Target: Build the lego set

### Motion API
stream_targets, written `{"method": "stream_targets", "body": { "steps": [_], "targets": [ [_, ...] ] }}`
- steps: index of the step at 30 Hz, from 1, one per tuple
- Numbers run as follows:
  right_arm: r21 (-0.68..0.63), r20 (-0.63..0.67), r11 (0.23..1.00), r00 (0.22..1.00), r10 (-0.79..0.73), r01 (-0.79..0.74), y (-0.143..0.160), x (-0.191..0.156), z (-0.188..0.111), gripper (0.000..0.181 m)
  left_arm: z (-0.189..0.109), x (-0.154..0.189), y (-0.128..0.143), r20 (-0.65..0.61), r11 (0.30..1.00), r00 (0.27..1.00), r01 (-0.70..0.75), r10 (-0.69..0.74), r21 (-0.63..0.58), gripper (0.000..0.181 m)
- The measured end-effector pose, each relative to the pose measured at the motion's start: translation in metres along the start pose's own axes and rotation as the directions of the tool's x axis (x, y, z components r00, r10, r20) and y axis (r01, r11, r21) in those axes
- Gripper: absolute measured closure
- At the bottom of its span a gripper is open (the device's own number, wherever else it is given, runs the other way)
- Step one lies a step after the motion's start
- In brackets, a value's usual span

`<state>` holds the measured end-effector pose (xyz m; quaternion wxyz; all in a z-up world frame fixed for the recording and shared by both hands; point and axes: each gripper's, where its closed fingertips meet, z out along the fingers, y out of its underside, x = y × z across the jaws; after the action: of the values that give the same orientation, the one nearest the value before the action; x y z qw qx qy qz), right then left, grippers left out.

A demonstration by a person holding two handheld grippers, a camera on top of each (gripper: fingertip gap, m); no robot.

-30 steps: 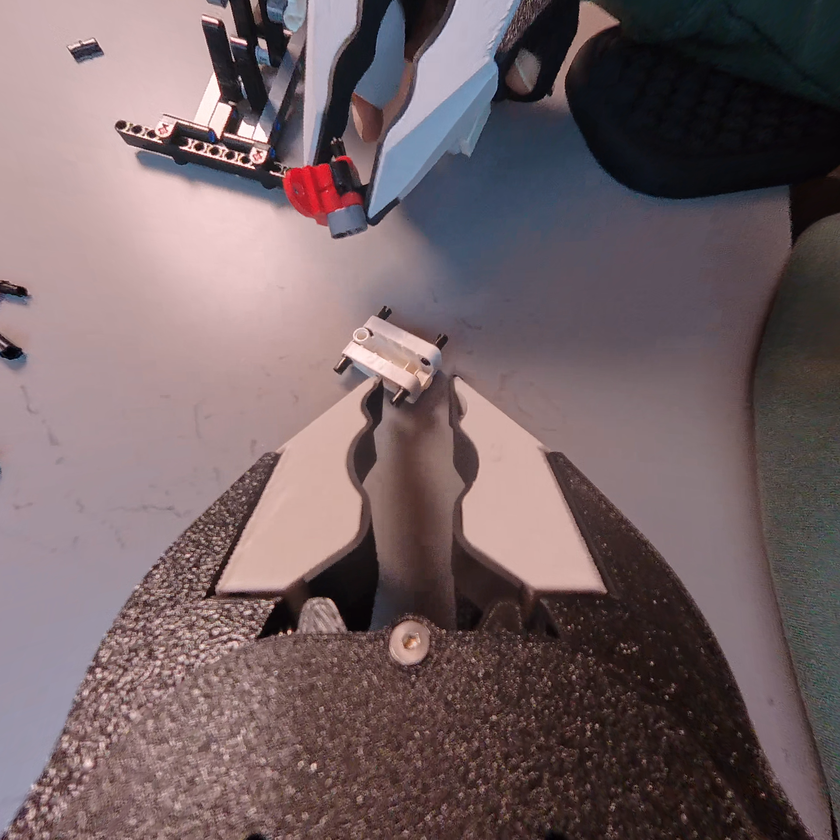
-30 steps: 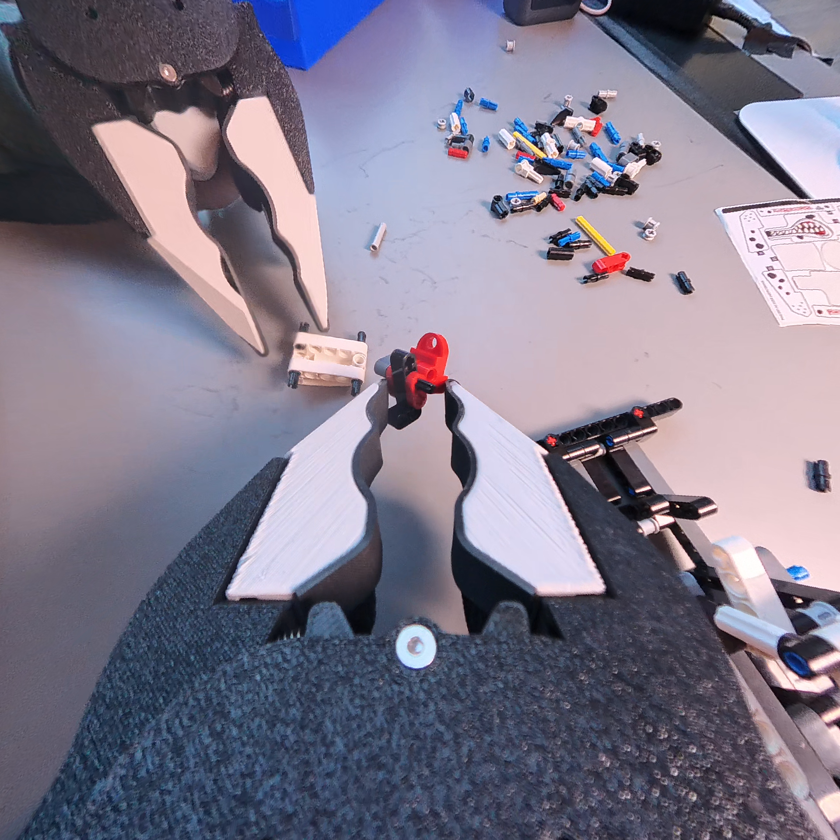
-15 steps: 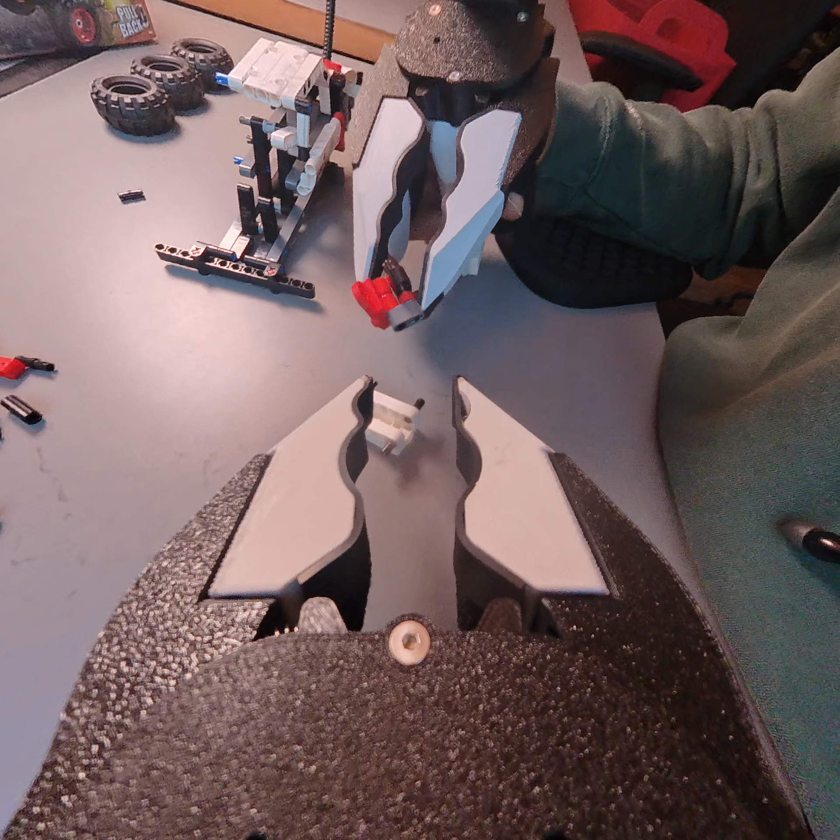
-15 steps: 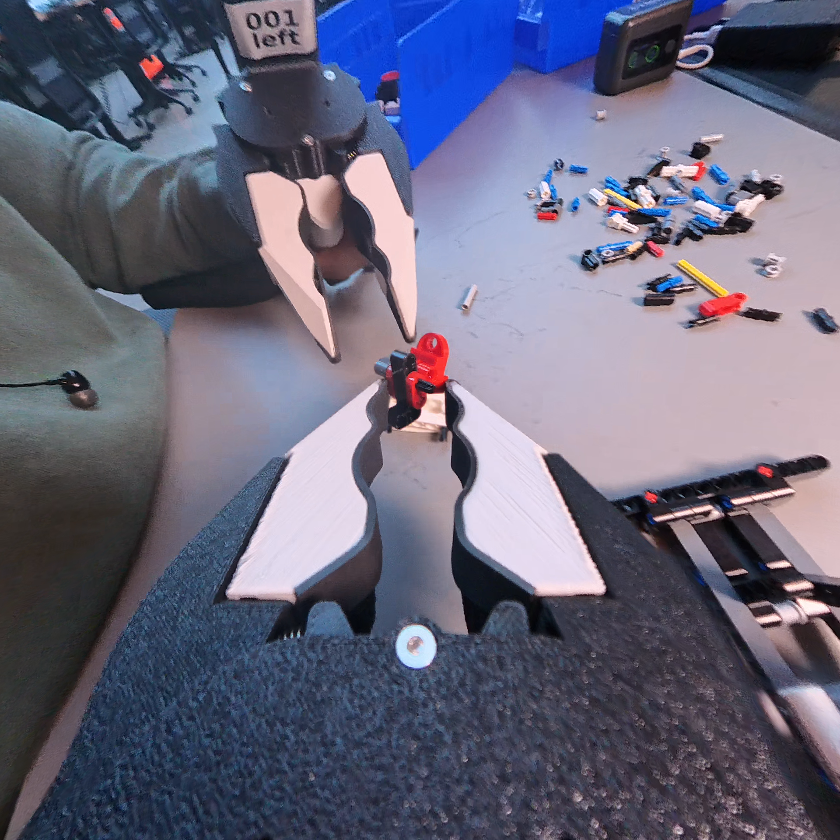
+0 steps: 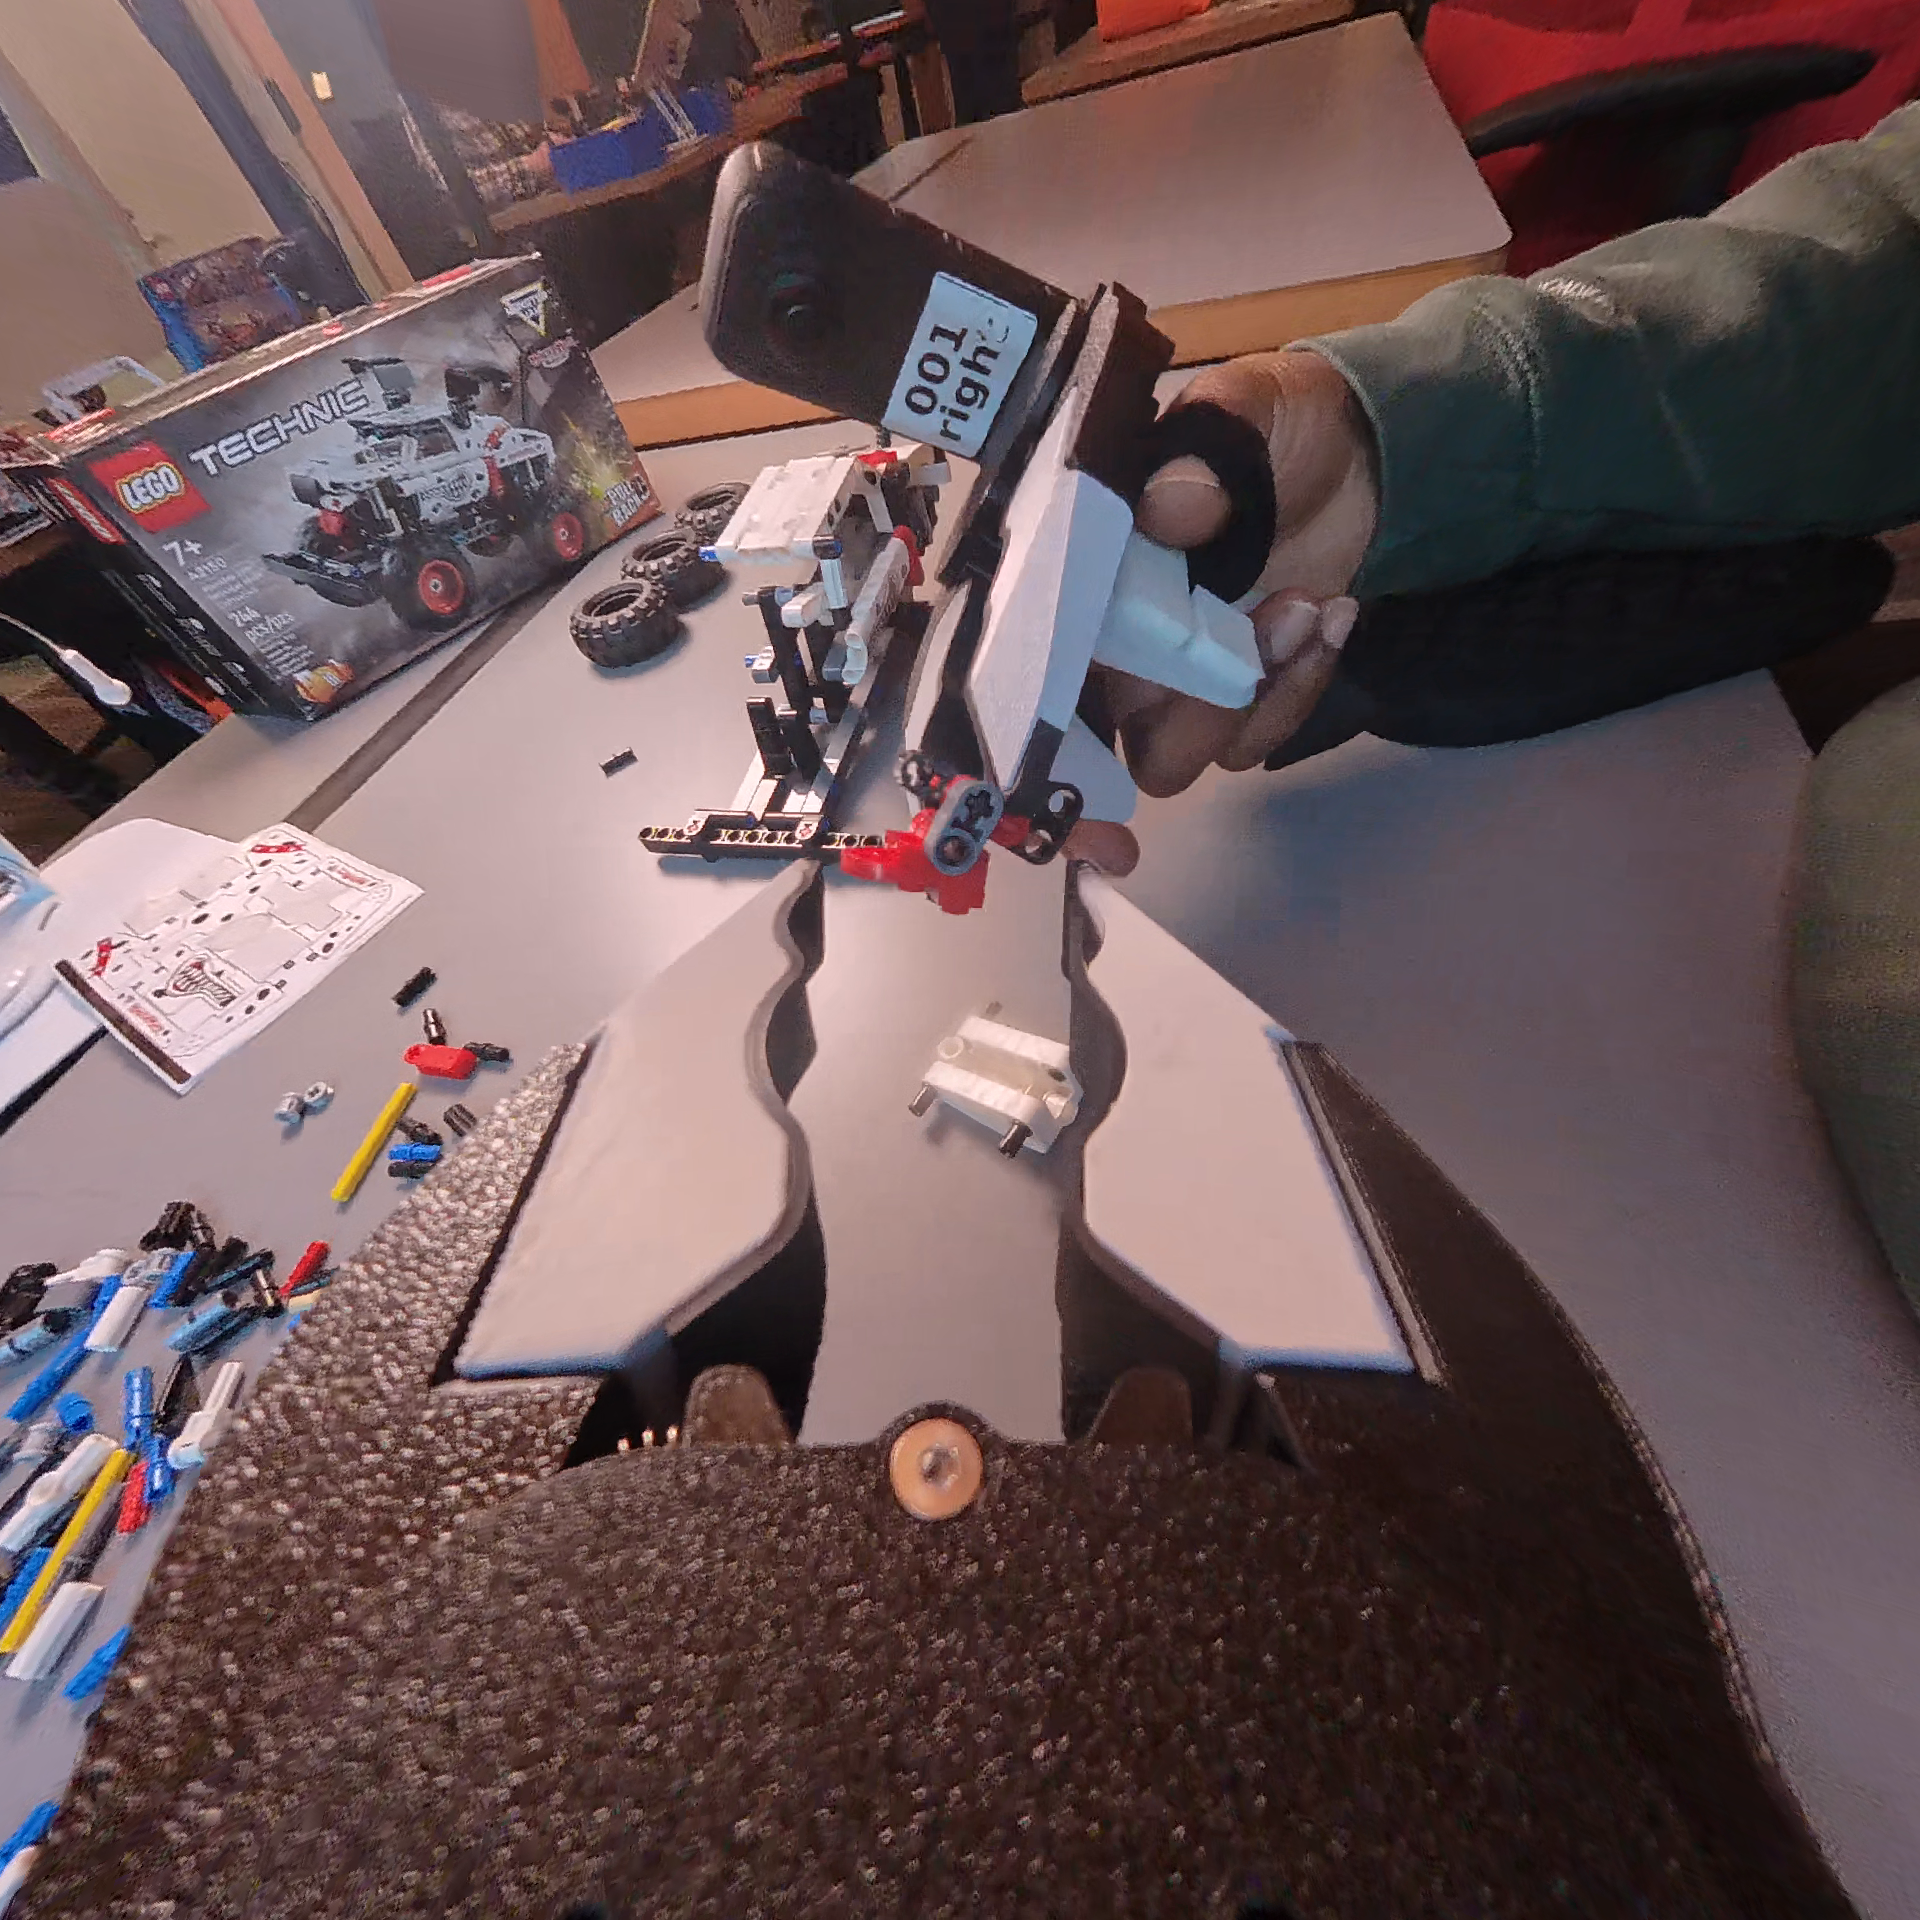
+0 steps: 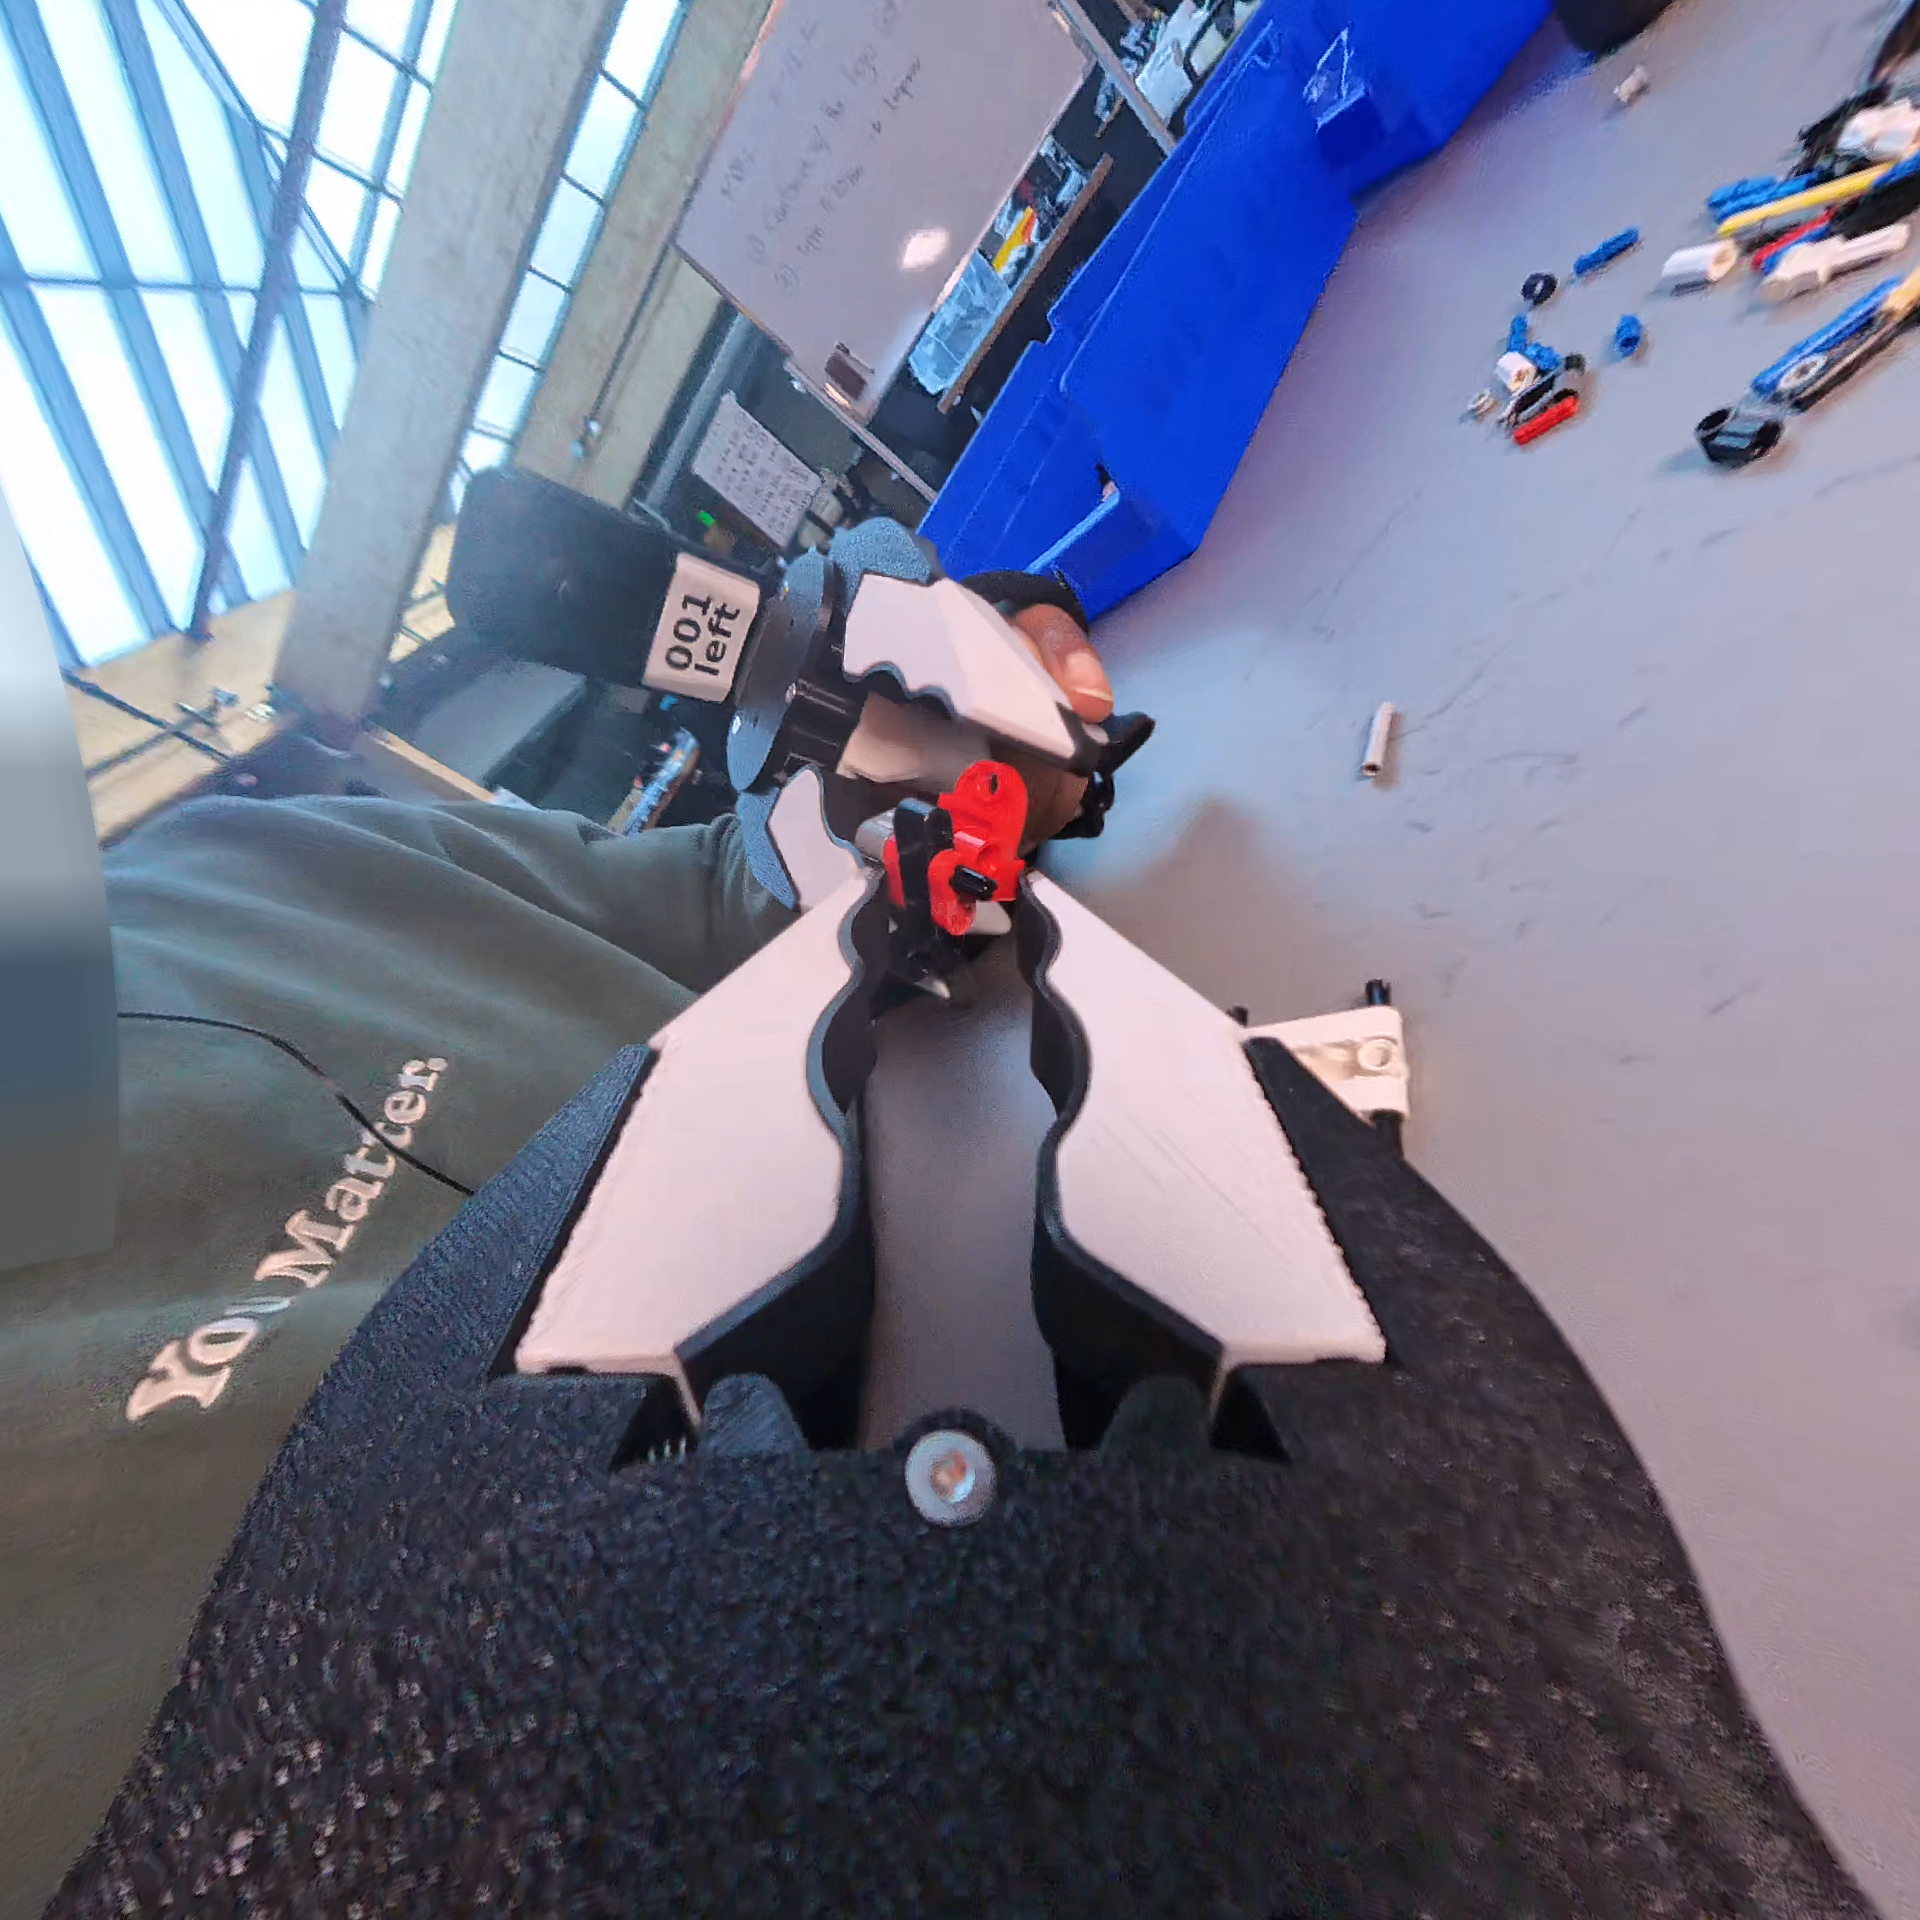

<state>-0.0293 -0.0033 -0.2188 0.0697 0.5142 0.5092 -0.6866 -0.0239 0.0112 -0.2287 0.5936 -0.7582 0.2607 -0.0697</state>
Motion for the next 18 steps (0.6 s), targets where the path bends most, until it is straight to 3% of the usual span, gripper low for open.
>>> {"method": "stream_targets", "body": {
  "steps": [4,14,16,18],
  "targets": [
    [-0.012,0.035,0.995,0.995,0.095,-0.095,0.006,0.002,0.005,0.158,0.001,-0.003,0.008,0.035,0.997,0.998,-0.052,0.054,-0.051,0.156],
    [-0.008,0.081,0.985,0.982,0.173,-0.172,0.006,0.003,0.003,0.158,0.001,-0.002,0.011,0.007,0.998,1.0,-0.019,0.02,-0.064,0.156],
    [0.001,0.072,0.992,0.99,0.124,-0.125,0.002,0.002,0.0,0.153,0.0,-0.003,0.01,0.003,0.998,1.0,0.011,-0.011,-0.057,0.156],
    [-0.002,0.018,0.999,0.999,-0.044,0.044,-0.003,0.0,-0.007,0.145,-0.003,-0.005,0.008,0.002,0.999,0.999,0.038,-0.038,-0.035,0.156]
  ]
}}
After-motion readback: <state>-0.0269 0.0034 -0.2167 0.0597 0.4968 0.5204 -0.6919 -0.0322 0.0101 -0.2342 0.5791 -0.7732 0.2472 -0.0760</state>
